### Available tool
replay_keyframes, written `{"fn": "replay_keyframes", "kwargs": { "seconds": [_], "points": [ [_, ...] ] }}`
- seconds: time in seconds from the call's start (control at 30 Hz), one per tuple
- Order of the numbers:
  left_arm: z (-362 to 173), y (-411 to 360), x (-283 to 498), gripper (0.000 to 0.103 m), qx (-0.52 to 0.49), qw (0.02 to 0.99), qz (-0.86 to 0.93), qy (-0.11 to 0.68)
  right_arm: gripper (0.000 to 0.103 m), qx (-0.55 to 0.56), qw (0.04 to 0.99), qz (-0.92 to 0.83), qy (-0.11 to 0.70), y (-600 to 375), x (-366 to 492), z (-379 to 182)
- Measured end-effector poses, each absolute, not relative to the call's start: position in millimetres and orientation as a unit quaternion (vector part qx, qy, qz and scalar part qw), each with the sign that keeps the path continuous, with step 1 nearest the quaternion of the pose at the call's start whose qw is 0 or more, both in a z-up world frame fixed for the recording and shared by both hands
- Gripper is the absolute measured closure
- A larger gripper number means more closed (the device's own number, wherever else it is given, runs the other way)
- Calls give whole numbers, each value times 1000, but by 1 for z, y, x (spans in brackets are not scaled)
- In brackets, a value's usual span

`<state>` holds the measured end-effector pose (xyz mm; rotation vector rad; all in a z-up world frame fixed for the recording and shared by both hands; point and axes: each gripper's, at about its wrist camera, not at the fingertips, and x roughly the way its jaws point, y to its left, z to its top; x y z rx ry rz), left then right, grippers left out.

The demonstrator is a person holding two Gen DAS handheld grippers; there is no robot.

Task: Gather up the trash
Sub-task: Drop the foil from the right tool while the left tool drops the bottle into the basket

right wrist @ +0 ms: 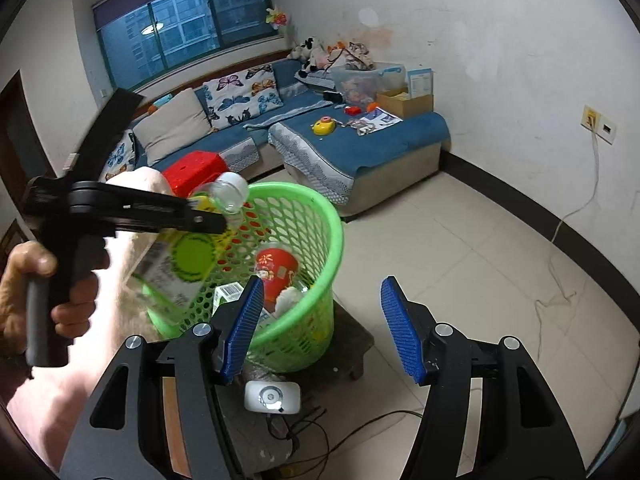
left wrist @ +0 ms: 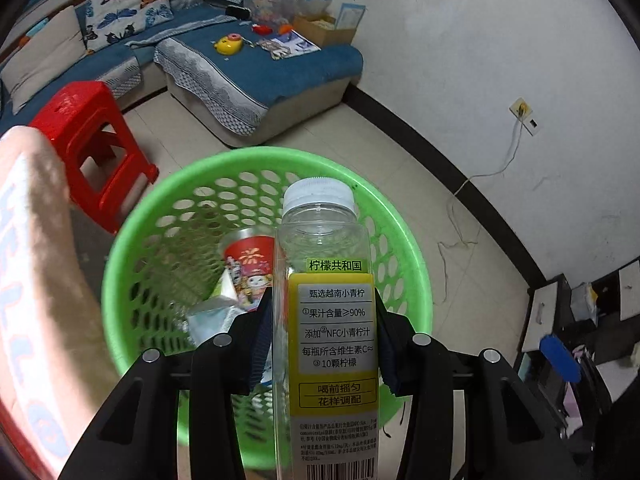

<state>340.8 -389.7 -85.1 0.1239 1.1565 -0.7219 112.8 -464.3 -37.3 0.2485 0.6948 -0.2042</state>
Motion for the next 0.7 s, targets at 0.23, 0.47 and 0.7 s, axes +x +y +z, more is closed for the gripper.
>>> {"fn": "replay_keyframes", "kwargs": {
  "seconds": [0.23, 0.47, 0.7],
  "points": [
    [-102, -402, 346, 39, 18, 761, -348, 547, 41, 133, 925, -108, 340, -469, 108, -46],
    [-82, -384, 333, 37, 19, 778, -351, 521, 41, 132, 926, -99, 339, -464, 108, -42],
    [-42, -316, 307, 38, 23, 813, -319, 487, 40, 116, 935, -68, 327, -436, 112, -27]
  ]
}}
